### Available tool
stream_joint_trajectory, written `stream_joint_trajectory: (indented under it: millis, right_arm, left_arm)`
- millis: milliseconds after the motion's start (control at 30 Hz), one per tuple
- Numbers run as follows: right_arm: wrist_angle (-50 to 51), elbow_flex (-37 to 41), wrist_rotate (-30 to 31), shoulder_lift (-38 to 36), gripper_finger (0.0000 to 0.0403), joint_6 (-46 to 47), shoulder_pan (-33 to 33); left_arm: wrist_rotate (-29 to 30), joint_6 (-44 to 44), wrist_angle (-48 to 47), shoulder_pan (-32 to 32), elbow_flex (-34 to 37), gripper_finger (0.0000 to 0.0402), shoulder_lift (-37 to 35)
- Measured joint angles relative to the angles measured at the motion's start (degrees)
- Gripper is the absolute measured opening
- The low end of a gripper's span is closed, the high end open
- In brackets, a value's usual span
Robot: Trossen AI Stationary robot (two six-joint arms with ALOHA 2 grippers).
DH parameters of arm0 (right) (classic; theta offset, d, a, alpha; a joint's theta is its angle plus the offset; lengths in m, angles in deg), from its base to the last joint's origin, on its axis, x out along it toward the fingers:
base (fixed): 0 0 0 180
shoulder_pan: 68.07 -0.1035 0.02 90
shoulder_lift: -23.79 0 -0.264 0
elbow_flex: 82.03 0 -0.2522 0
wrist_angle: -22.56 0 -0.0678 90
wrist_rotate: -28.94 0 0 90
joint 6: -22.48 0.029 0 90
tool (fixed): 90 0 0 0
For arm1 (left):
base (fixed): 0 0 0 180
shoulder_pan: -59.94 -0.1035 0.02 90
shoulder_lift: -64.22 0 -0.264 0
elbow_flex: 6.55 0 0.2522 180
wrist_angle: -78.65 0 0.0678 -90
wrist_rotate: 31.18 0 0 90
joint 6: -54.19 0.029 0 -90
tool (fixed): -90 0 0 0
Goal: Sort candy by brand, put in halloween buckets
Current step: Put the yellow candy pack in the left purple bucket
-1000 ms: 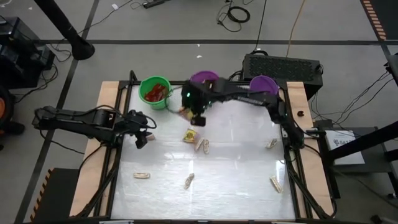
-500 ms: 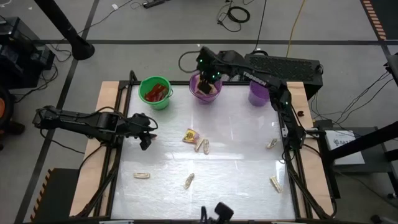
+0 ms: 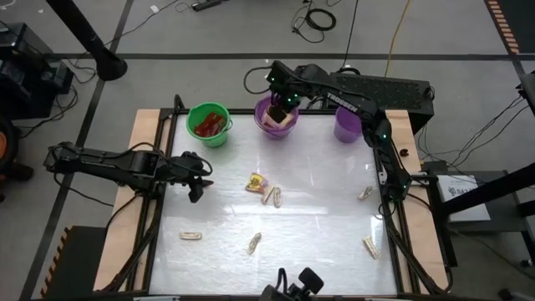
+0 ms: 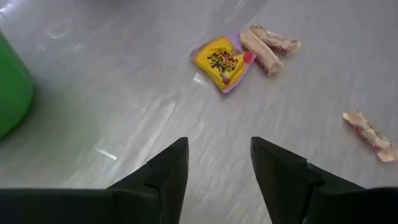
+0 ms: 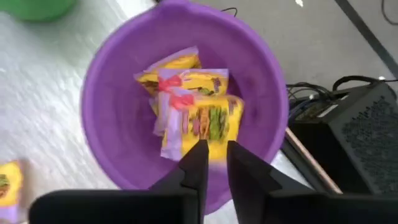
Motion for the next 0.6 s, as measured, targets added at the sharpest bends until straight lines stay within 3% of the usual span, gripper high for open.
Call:
stream_joint_trajectory:
  millis: [167, 300, 367, 500, 600]
  right_arm:
    - [-2.5, 0.0, -2.6, 0.0, 0.0081, 5.6, -0.4]
    - [-5.0, 0.0, -15.6, 0.0, 0.0094, 10.9, -3.1]
    - [-5.6, 0.0, -19.2, 0.0, 0.0095, 12.1, -6.0]
    - [-6.1, 0.0, -18.5, 0.7, 0.0095, 14.0, -13.8]
    - [-9.0, 0.0, -12.5, 2.0, 0.0096, 17.5, -20.1]
  left_arm:
    - [-2.1, 2.9, 0.0, 0.0, 0.0, 0.018, 0.0]
    - [-2.9, 6.5, -0.1, 0.0, 0.0, 0.018, 0.0]
    - [-2.8, 8.1, -0.1, 0.0, 0.0, 0.018, 0.0]
    - [-2.9, 10.6, -0.9, 0.0, 0.0, 0.018, 0.0]
    - [-3.0, 11.0, -2.4, 0.0, 0.0, 0.018, 0.0]
